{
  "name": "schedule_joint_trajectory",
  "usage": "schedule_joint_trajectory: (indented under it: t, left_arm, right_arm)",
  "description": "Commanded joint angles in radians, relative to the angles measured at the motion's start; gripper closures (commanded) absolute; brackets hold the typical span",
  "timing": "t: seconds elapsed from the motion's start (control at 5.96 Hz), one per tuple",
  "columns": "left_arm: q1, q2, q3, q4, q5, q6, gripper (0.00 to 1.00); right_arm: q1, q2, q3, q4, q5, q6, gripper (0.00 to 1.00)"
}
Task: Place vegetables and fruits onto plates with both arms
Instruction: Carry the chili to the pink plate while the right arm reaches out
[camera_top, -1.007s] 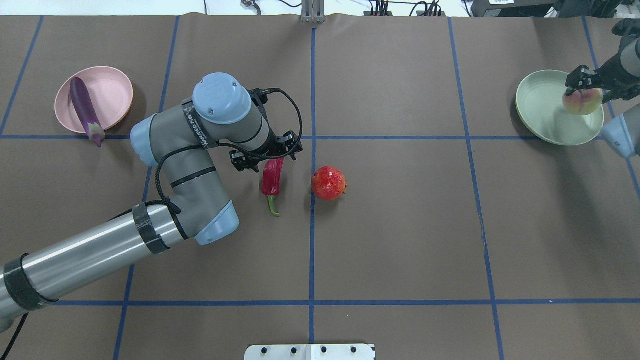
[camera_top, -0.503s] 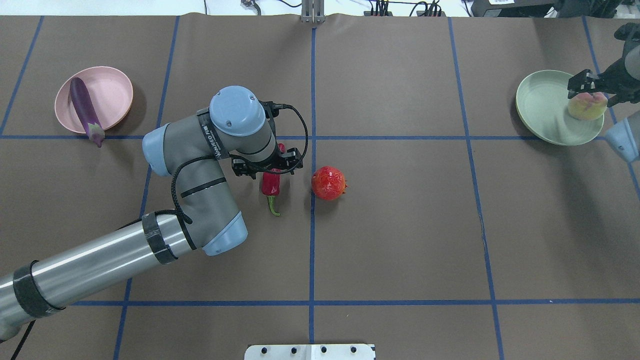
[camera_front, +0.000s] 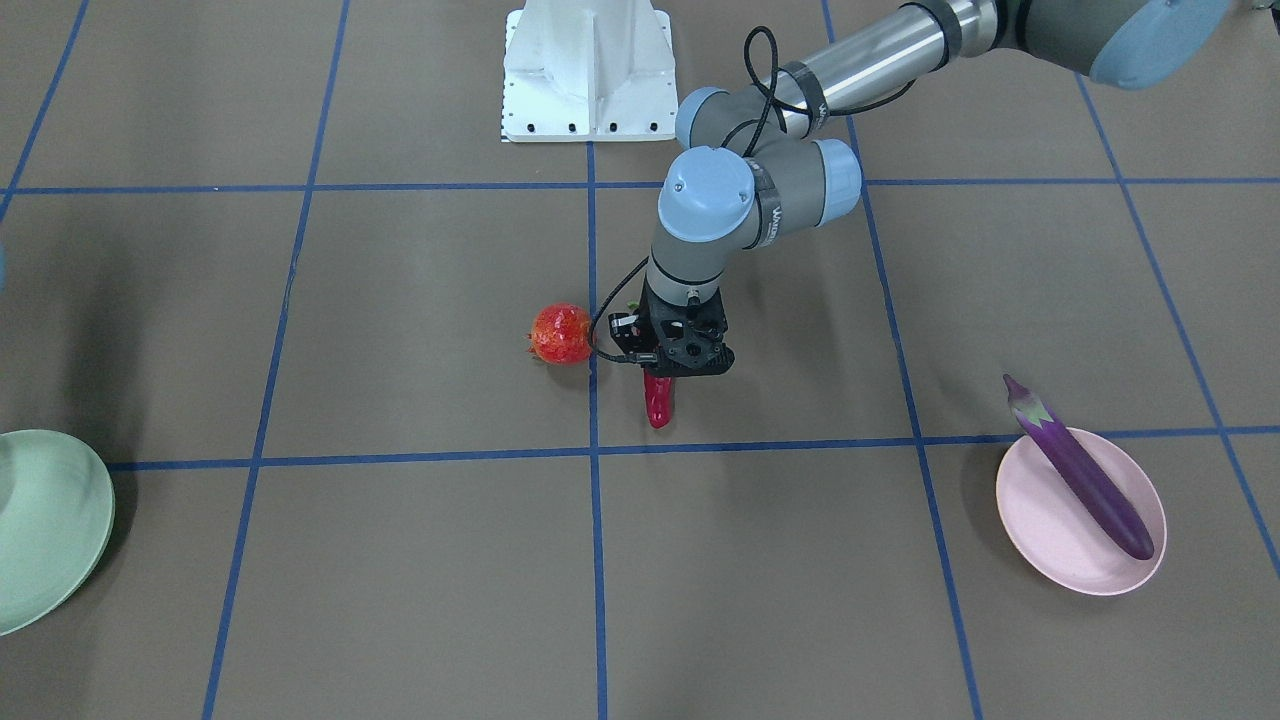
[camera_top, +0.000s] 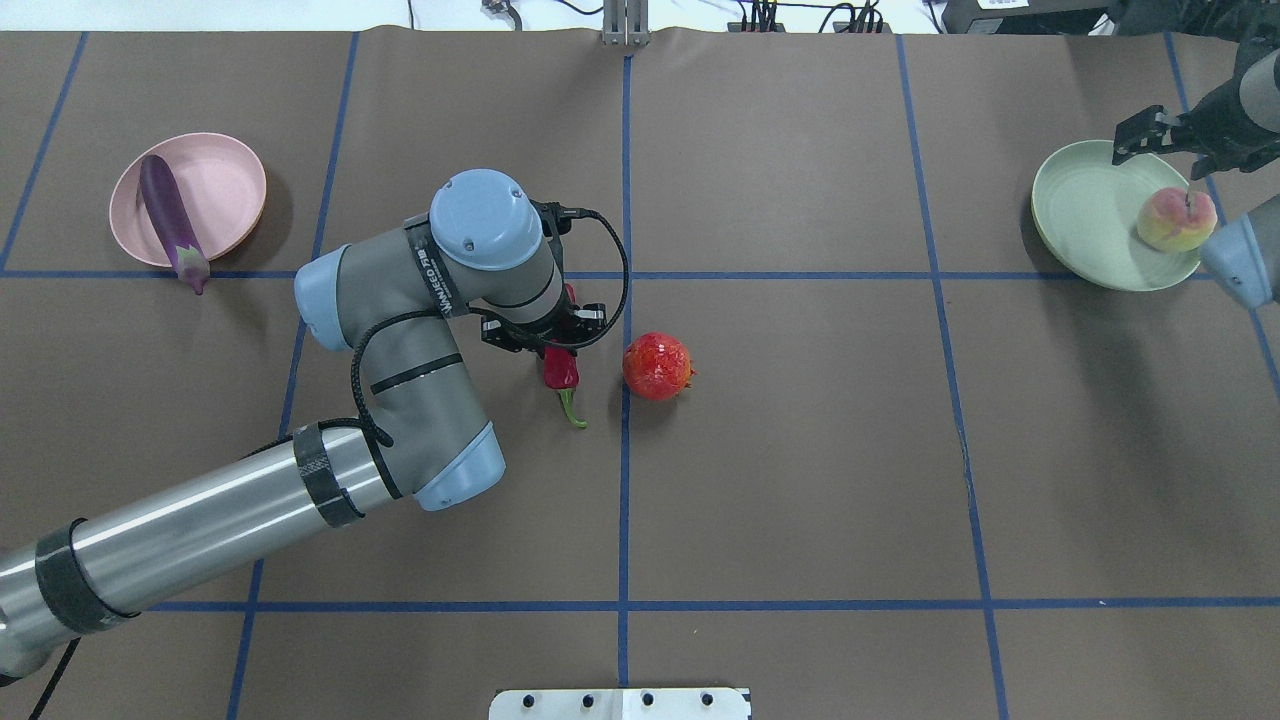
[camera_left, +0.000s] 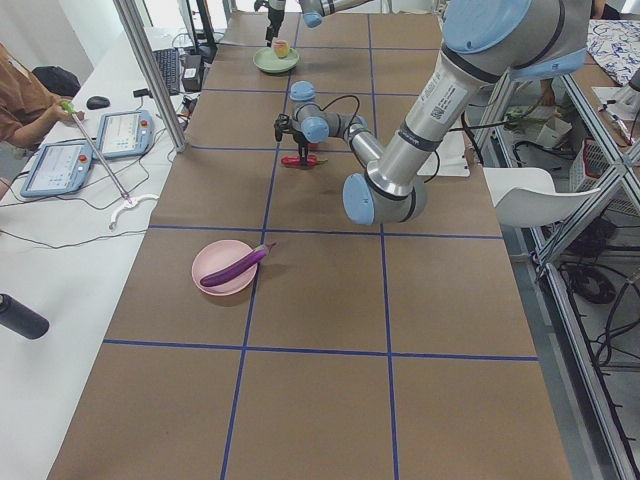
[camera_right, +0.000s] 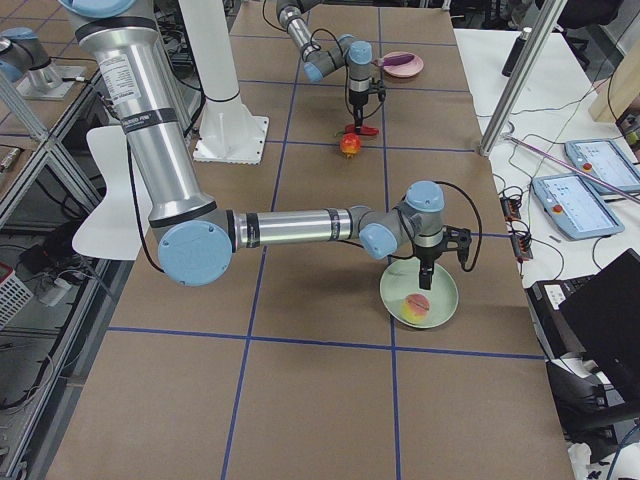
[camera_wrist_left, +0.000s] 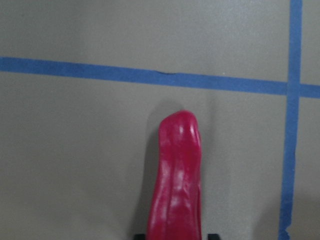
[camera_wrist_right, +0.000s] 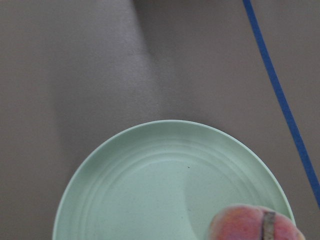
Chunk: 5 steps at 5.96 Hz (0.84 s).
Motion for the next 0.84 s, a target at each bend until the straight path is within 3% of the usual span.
schedule_joint_trajectory:
  t: [0.0,0.34,0.5,0.67]
  left_arm:
    - [-0.091,0.029,-0.054,0.0,-0.011,0.001,1.0]
    - [-0.241,0.185,-0.058,-0.006,-0.08,-0.005,1.0]
    - [-0.353,0.206,-0.015,0.005,-0.154,-0.017,1.0]
    - [-0.436,0.213,0.099,0.002,-0.176,-0.018,1.0]
  right_arm:
    - [-0.162,0.004,0.155,0.01,0.01,0.167,0.0]
    - [-0.341,0.064,0.255,0.012,-0.019,0.411,0.0]
    - [-0.411,0.067,0.299,0.012,-0.083,0.485,0.0]
    - [-0.45,0.07,0.316,0.012,-0.123,0.506,0.0]
